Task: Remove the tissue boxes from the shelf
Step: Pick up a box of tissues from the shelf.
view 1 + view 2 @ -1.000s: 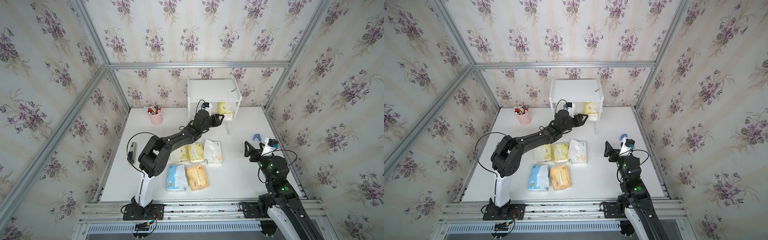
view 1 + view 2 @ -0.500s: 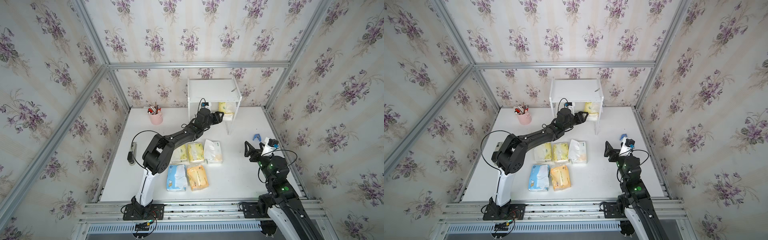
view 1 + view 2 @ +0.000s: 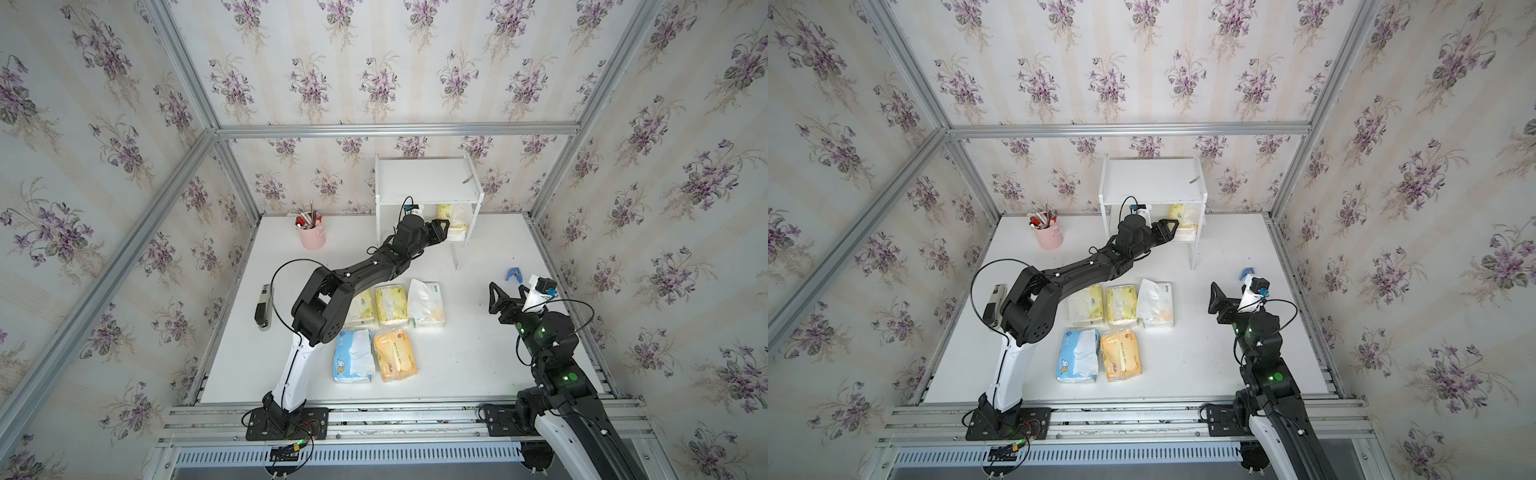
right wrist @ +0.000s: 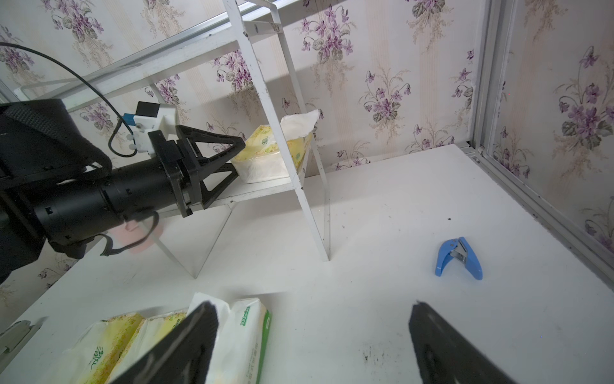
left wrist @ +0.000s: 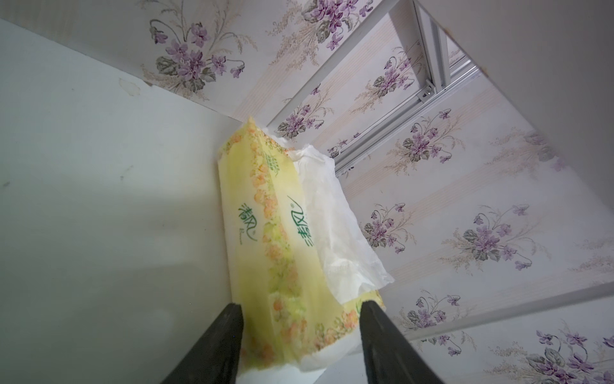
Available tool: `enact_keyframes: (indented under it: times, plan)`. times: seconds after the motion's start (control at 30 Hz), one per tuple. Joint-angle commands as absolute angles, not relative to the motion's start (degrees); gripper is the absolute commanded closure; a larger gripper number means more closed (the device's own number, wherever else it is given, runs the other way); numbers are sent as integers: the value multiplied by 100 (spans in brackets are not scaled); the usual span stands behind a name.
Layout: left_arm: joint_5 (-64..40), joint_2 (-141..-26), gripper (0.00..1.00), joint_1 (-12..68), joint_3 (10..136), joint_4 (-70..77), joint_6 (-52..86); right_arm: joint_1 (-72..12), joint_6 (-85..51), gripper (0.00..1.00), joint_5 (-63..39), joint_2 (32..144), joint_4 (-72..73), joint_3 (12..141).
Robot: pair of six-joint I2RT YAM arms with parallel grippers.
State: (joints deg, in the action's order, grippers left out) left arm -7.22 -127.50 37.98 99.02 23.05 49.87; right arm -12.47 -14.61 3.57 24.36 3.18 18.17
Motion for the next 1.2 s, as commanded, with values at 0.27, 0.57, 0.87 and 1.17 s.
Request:
enact_keyframes:
  times: [0.27, 0.57, 0.87, 1.17]
  plan:
    - [-527, -12879, 67, 3785, 9985, 1841, 4983, -1255, -1406, 7, 394, 2503, 373, 1886]
    - [-379, -12537, 94, 3779, 9630, 1892, 4854, -1258, -1389, 7, 369, 2610, 337, 1935]
    - [107, -11557, 100, 3771, 8476, 2095, 4629, -1253, -1686, 2, -310, 2965, 621, 1925]
    - [-44, -10571, 100, 3779, 7270, 2163, 4297, -1060, -3238, 0, -2132, 3987, 2654, 1584]
